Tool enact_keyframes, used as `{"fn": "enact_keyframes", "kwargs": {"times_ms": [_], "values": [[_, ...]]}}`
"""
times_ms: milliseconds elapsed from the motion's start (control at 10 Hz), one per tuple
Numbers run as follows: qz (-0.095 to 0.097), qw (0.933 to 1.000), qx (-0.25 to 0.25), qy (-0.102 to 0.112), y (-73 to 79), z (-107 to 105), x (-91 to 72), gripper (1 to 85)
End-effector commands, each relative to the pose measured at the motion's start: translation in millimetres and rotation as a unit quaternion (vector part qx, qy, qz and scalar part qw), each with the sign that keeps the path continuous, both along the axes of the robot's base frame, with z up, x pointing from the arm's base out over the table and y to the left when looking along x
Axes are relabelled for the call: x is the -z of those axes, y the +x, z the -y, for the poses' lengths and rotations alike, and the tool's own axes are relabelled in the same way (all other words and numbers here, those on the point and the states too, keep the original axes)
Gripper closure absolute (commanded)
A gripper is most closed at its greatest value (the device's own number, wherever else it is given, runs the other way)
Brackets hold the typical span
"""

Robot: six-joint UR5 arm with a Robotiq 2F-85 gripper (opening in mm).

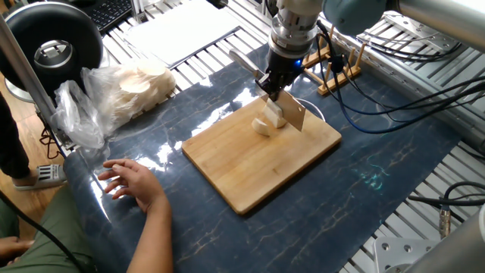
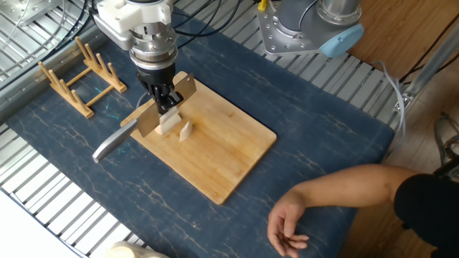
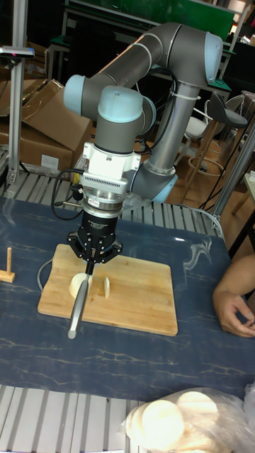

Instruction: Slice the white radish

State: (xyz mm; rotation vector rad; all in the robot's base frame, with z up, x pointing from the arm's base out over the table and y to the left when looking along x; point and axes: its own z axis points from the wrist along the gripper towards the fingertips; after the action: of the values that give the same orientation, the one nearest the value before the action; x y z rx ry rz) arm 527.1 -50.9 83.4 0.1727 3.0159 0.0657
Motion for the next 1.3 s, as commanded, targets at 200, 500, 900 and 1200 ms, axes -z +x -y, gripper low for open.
{"fn": "enact_keyframes", "kwargs": {"times_ms": [200,500,900,1200], "values": [[-0.005,1.0,0.007,0.001,-1.2,-0.3,-2.1,84.7],[-0.006,0.9999,0.008,0.002,-1.9,-0.2,-2.4,84.7],[-0.008,0.9999,0.009,0.001,-3.5,0.3,-2.2,84.7],[-0.016,0.9998,0.009,0.001,-7.4,0.3,-1.7,84.7]]}}
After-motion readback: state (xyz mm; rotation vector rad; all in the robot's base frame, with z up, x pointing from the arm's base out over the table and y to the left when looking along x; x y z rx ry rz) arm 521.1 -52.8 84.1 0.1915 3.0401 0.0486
